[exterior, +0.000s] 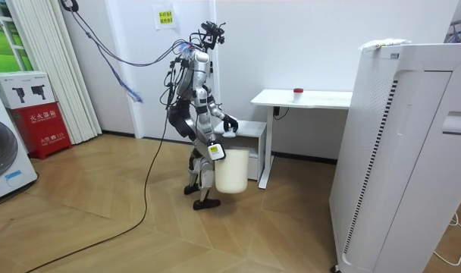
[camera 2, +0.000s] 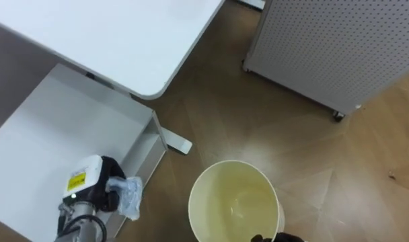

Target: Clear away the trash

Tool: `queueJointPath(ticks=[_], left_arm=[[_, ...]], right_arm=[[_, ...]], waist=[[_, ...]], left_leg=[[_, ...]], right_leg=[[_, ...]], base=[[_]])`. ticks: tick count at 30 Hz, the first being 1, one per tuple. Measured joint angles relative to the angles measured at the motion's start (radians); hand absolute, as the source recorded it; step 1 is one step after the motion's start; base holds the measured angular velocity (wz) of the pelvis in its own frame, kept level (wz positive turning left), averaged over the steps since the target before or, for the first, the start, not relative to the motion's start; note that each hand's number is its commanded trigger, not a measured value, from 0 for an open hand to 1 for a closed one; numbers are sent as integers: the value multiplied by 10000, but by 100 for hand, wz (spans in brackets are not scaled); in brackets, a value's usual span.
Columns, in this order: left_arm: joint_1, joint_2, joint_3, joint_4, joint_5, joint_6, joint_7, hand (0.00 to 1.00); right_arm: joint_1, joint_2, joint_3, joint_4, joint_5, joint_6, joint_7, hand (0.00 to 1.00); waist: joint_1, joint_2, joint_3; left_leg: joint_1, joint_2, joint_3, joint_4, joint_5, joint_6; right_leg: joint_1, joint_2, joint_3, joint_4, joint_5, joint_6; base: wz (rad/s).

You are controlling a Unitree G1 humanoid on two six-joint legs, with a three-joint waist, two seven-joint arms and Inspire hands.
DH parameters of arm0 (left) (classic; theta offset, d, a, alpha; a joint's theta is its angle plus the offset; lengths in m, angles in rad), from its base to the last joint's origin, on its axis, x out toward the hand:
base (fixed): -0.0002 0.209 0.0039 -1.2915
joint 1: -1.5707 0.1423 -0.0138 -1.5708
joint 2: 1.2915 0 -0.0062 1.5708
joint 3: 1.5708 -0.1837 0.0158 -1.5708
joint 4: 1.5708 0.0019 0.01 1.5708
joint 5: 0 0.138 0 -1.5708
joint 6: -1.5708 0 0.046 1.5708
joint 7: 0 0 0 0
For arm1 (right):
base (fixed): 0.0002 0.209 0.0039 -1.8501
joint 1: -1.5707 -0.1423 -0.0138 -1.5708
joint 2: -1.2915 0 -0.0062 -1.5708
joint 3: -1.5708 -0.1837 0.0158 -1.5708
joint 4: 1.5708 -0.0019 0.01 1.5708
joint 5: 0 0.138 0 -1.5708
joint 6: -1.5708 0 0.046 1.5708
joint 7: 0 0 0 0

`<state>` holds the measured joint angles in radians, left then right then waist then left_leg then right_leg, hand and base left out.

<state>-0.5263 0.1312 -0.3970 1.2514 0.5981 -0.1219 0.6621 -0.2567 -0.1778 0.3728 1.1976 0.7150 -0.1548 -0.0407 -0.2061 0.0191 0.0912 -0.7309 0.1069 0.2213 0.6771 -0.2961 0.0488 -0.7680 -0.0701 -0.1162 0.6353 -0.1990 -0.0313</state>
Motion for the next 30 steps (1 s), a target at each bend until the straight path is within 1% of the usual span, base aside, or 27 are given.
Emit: queueJointPath(ticks=[2,3,4,5,7,8,10,12,13,14,16,18,19,21,23,24,25,26,28,30], left_arm=[[284,-295,-48,-169,-16,-157,-240,100],[338,-369,-88,-212,-80,-183,-311,100],[427,-547,-267,-290,-219,-292,-474,100],[488,-738,-451,-292,-295,-389,-613,100],[648,-943,-763,-418,-367,-418,-807,100],[805,-1045,-909,-595,-364,-440,-942,100],[1047,-1172,-1163,-962,-385,-497,-1194,100],[1145,-1300,-1510,-1158,-392,-577,-1542,100],[1219,-1361,-1775,-1295,-402,-589,-1755,100],[1310,-1445,-1981,-1439,-383,-609,-1974,100],[1356,-1589,-2321,-1537,-387,-632,-2341,100],[1361,-1649,-2613,-1537,-384,-652,-2718,100],[1385,-1647,-2770,-1538,-386,-702,-2941,78],[1457,-1643,-2932,-1550,-383,-731,-3250,0],[1645,-1625,-2973,-1925,-384,-724,-3666,0],[1687,-1624,-2979,-1983,-386,-712,-3703,0],[1720,-1604,-2977,-1994,-386,-710,-3792,0],[1729,-1601,-2977,-1995,-384,-702,-3920,0],[1744,-1602,-3011,-2014,-383,-702,-4108,0],[1749,-1607,-3157,-2031,-381,-702,-4270,0]], right_arm=[[-3,192,-7,165,26,-216,0,100],[-4,229,-6,218,36,-277,8,100],[-12,283,-1,294,88,-361,10,100],[-16,331,1,391,75,-409,16,100],[-17,397,-1,498,-55,-405,62,100],[-18,474,-6,537,-138,-409,85,100],[-45,566,-5,605,-142,-422,147,100],[-65,592,25,675,-155,-426,344,100],[-106,612,148,709,-156,-422,458,100],[-116,618,185,717,-192,-426,571,100],[-147,631,191,764,-223,-424,723,100],[-179,684,242,827,-230,-405,867,100],[-178,699,317,826,-231,-405,928,100],[-172,704,371,857,-231,-401,1013,100],[-165,708,394,900,-212,-394,1198,100],[-160,712,392,910,-213,-391,1227,100],[-141,697,391,967,-217,-391,1334,100],[-140,697,391,987,-216,-385,1382,100],[-131,706,388,989,-215,-350,1417,100],[-137,725,387,977,-215,-338,1420,100]], waist=[[2,-1,-1],[4,-5,-3],[18,-14,-8],[29,-14,-8],[63,-9,-14],[91,-42,-35],[138,-60,-46],[191,-62,-54],[180,-91,-71],[149,-106,-81],[122,-106,-88],[110,-113,-95],[83,-115,-109],[52,-122,-159],[-63,-166,-219],[-69,-200,-241],[-87,-266,-286],[-96,-303,-316],[-102,-346,-342],[-104,-352,-345]], left_leg=[[140,-1,-8,-96,5,-8],[180,-10,1,-129,5,-9],[275,-69,21,-248,26,-21],[399,-151,22,-380,69,-27],[578,-161,58,-467,110,-38],[700,-164,130,-575,133,-42],[813,-174,161,-653,153,-58],[861,-186,201,-675,157,-62],[887,-207,216,-727,171,-64],[907,-286,203,-799,233,-58],[964,-343,201,-988,345,-32],[967,-345,202,-1017,365,-29],[967,-363,191,-1018,366,-28],[972,-408,186,-1033,379,-17],[1027,-515,182,-1200,485,21],[1049,-515,191,-1243,498,28],[1074,-510,196,-1277,529,31],[1076,-511,196,-1273,531,33],[1076,-514,197,-1271,540,48],[1075,-516,202,-1259,548,63]], right_leg=[[156,2,-89,-134,5,7],[183,-5,-88,-142,6,9],[235,-41,-80,-155,7,13],[321,-78,-73,-167,8,18],[483,-64,19,-290,19,40],[551,-68,53,-321,23,46],[631,-58,76,-390,23,46],[704,-40,58,-511,23,46],[708,-57,63,-507,23,46],[707,-108,54,-515,22,47],[709,-188,54,-558,36,73],[725,-173,52,-622,69,88],[725,-164,59,-644,87,89],[723,-169,44,-652,100,95],[720,-200,50,-663,121,131],[714,-208,67,-666,127,140],[717,-228,87,-666,136,150],[722,-236,84,-659,140,154],[725,-247,79,-660,159,160],[727,-254,83,-662,180,167]], base=[[0],[0],[0],[0],[-2],[-6],[-4],[0],[5],[7],[8],[0],[-3],[0],[8],[0],[0],[0],[0],[0]])
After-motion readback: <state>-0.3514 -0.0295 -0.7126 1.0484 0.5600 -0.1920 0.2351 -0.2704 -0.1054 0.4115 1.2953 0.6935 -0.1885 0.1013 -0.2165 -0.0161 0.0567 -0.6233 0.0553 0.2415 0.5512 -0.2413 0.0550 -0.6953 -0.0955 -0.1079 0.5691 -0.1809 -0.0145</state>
